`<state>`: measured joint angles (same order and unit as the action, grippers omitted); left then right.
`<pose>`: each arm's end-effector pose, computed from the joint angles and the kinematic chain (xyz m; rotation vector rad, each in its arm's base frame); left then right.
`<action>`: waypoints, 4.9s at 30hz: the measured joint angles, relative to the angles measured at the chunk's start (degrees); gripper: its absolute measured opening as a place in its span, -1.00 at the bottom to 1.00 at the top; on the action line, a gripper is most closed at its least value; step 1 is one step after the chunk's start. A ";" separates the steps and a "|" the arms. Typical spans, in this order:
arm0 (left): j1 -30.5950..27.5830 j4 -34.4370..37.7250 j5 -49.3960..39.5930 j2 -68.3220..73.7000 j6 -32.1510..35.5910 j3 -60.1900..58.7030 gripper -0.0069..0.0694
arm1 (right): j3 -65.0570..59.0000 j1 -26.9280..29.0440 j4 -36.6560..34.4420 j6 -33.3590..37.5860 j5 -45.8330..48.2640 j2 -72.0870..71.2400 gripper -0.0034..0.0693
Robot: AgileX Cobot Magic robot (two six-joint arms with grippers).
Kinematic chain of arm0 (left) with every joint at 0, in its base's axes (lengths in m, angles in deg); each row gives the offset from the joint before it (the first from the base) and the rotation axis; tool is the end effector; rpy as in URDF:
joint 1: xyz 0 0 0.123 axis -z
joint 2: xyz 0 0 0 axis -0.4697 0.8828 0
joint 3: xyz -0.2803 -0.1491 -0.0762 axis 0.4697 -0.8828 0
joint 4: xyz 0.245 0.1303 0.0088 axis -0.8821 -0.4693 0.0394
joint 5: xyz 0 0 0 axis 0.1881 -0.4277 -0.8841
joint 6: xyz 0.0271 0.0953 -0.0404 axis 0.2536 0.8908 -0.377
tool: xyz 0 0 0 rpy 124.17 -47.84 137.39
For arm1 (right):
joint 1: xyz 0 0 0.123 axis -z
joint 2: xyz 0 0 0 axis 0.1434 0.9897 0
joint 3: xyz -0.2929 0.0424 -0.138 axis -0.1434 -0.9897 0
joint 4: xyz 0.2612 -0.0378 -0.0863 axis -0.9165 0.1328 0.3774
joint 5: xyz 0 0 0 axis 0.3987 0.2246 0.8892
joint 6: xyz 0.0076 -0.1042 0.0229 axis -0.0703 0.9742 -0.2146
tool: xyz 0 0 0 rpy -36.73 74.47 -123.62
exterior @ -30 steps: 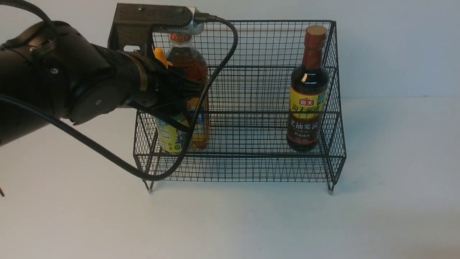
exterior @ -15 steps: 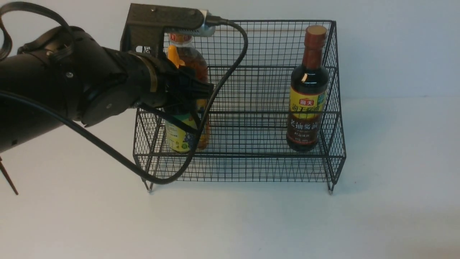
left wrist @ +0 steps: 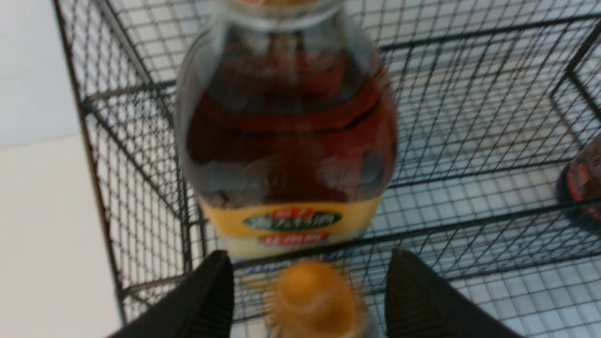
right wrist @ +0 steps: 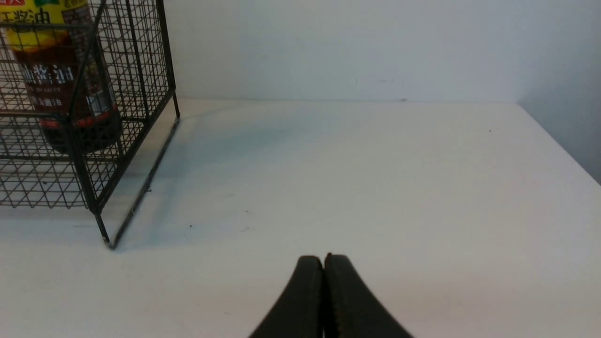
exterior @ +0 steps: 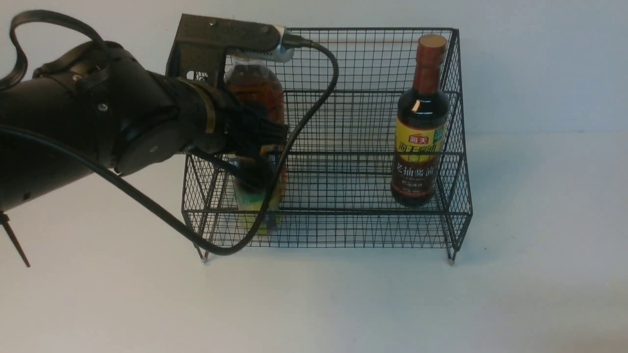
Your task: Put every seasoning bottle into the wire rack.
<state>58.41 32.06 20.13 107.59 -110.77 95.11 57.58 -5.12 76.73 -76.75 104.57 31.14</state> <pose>0.3369 -0.1676 0.3303 0.2074 2.2409 -0.1315 0.0523 -0.0048 0.1673 0.0473 1.8631 -0.0669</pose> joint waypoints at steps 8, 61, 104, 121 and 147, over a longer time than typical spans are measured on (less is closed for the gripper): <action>0.00 2.24 -3.55 -0.66 -0.17 0.00 0.72 | 0.00 0.00 0.00 0.00 0.00 0.00 -0.95; 0.00 21.11 -5.37 -82.20 24.72 -51.65 -0.83 | 0.00 0.00 0.00 0.00 0.00 0.00 -0.95; -25.31 23.07 7.04 -87.89 32.85 -69.20 -0.83 | 0.00 0.00 0.00 0.00 0.05 0.00 -0.95; -25.31 23.07 7.04 -87.89 32.85 -69.20 -0.83 | 0.00 0.00 0.00 0.00 0.05 0.00 -0.95; -25.31 23.07 7.04 -87.89 32.85 -69.20 -0.83 | 0.00 0.00 0.00 0.00 0.05 0.00 -0.95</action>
<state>33.11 55.13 27.17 19.70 -77.92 25.91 57.58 -5.12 76.73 -76.75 104.63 31.14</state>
